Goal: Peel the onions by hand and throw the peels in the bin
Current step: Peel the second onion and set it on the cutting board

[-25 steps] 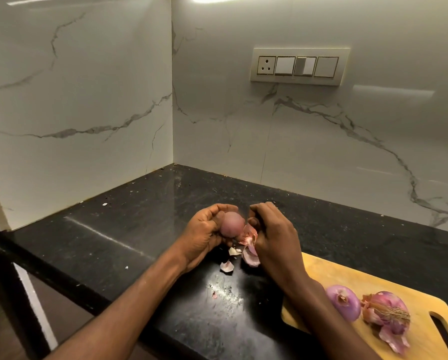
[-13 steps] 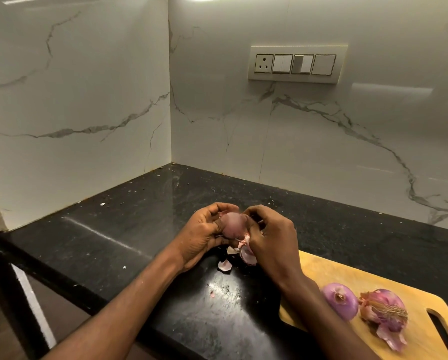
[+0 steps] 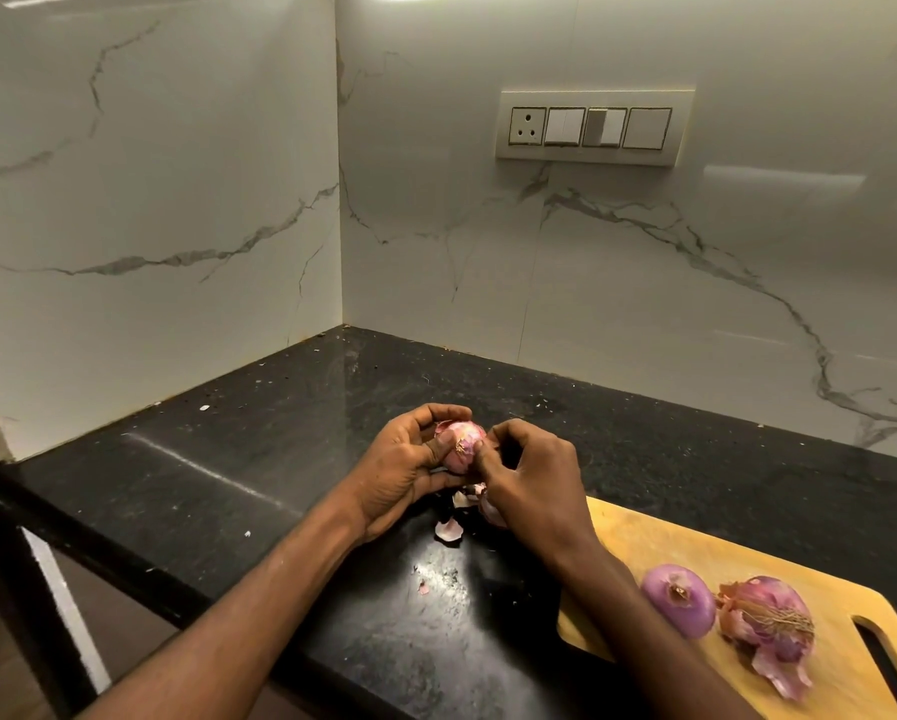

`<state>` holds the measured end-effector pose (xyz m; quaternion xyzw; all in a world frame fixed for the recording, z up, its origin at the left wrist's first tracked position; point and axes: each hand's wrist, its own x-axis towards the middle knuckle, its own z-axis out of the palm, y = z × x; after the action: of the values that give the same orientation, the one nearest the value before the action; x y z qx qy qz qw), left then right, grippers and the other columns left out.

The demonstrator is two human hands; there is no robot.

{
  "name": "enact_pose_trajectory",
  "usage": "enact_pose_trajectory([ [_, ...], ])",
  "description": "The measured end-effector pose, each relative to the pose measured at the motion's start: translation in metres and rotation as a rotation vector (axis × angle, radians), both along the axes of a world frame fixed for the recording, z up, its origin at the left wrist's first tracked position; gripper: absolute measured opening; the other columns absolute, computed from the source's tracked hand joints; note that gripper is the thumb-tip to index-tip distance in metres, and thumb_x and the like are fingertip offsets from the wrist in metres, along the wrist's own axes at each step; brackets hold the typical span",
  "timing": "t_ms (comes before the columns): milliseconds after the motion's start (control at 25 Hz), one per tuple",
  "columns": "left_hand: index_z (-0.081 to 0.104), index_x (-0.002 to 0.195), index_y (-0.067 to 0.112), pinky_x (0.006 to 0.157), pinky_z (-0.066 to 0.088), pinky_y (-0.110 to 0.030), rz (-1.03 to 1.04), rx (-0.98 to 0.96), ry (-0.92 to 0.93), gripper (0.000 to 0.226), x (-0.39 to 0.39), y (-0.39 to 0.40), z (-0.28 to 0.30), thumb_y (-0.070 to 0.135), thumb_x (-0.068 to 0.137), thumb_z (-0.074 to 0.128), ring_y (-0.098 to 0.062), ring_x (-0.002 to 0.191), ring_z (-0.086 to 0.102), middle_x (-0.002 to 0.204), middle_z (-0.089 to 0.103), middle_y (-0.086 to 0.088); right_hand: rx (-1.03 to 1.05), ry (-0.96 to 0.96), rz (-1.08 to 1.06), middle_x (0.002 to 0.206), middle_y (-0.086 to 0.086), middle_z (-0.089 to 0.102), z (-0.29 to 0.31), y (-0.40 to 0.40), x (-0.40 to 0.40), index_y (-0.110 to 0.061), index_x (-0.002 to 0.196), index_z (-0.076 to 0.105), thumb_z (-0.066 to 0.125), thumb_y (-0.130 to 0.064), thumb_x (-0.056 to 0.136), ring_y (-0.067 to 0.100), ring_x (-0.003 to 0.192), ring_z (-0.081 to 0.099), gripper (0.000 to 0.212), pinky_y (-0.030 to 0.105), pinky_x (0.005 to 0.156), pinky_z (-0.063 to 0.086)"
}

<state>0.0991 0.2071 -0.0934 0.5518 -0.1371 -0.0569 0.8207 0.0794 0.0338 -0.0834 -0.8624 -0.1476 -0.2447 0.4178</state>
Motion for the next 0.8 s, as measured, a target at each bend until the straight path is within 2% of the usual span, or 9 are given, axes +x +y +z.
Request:
enact_pose_trajectory([
  [80,0.06,0.129,-0.001,0.087,0.063,-0.048,-0.007,-0.014,0.004,0.034,0.001,0.001,-0.001,0.007,0.096,0.06,-0.036,0.109,0.07,0.129,0.065,-0.026,0.057,0.049,0.025,0.075,-0.008,0.069,0.002,-0.001,0.001,-0.02,0.086,0.071,0.071,-0.02,0.095,0.004,0.067,0.064,0.009,0.017,0.06,0.05],
  [160,0.06,0.129,-0.001,0.088,0.063,-0.05,-0.008,-0.016,0.009,0.036,0.002,0.001,-0.002,0.009,0.094,0.061,-0.039,0.111,0.069,0.131,0.064,-0.029,0.13,0.104,0.054,0.075,-0.005,0.071,0.002,-0.003,0.003,-0.019,0.085,0.072,0.071,-0.02,0.095,0.006,0.069,0.068,0.01,0.019,0.061,0.054],
  [240,0.06,0.129,0.0,0.09,0.061,-0.053,-0.007,-0.015,0.017,0.035,0.004,0.002,-0.003,0.009,0.095,0.059,-0.041,0.114,0.067,0.133,0.063,-0.029,0.241,0.188,0.095,0.077,0.001,0.074,0.003,-0.004,0.004,-0.016,0.086,0.074,0.071,-0.021,0.095,0.014,0.074,0.073,0.011,0.033,0.067,0.062],
  [320,0.059,0.129,0.0,0.093,0.058,-0.056,-0.015,-0.024,0.02,0.031,0.005,0.002,-0.003,0.006,0.099,0.055,-0.045,0.119,0.064,0.134,0.062,-0.03,0.326,0.247,0.132,0.078,0.007,0.076,0.003,-0.005,0.004,-0.013,0.083,0.075,0.071,-0.02,0.095,0.024,0.077,0.076,0.014,0.046,0.071,0.065],
  [400,0.058,0.129,-0.001,0.093,0.058,-0.057,-0.02,-0.035,0.019,0.028,0.005,0.002,-0.003,0.003,0.102,0.051,-0.046,0.119,0.064,0.135,0.061,-0.032,0.415,0.284,0.146,0.079,0.013,0.076,0.005,-0.005,0.002,-0.007,0.083,0.074,0.07,-0.016,0.093,0.032,0.078,0.076,0.014,0.052,0.073,0.064],
  [480,0.057,0.13,-0.002,0.091,0.058,-0.057,-0.033,-0.069,0.035,0.028,0.005,0.003,-0.002,0.001,0.104,0.047,-0.047,0.117,0.063,0.135,0.06,-0.034,0.593,0.333,0.15,0.082,0.022,0.075,0.007,-0.008,0.003,0.002,0.087,0.072,0.068,-0.008,0.093,0.036,0.074,0.073,0.012,0.047,0.07,0.064],
  [560,0.056,0.133,-0.003,0.091,0.058,-0.057,-0.07,-0.096,0.055,0.03,0.005,0.003,-0.002,0.001,0.105,0.044,-0.047,0.116,0.063,0.137,0.058,-0.035,0.721,0.37,0.154,0.087,0.026,0.074,0.009,-0.011,0.004,0.005,0.095,0.07,0.066,-0.002,0.094,0.032,0.073,0.07,0.008,0.04,0.068,0.063],
  [680,0.06,0.131,-0.002,0.093,0.058,-0.057,-0.095,-0.087,0.057,0.031,0.005,0.003,-0.001,0.003,0.102,0.049,-0.044,0.113,0.065,0.134,0.061,-0.031,0.577,0.27,0.137,0.092,0.012,0.076,0.007,-0.012,0.007,-0.013,0.105,0.071,0.071,-0.004,0.094,0.025,0.084,0.076,0.014,0.042,0.075,0.065],
  [800,0.061,0.132,-0.001,0.094,0.056,-0.056,-0.097,-0.091,0.034,0.032,0.006,0.003,-0.001,0.007,0.101,0.054,-0.041,0.112,0.066,0.128,0.064,-0.025,0.344,0.115,0.054,0.091,-0.008,0.076,0.004,-0.01,0.005,-0.024,0.103,0.078,0.072,-0.012,0.096,0.005,0.087,0.073,0.015,0.031,0.077,0.063],
])
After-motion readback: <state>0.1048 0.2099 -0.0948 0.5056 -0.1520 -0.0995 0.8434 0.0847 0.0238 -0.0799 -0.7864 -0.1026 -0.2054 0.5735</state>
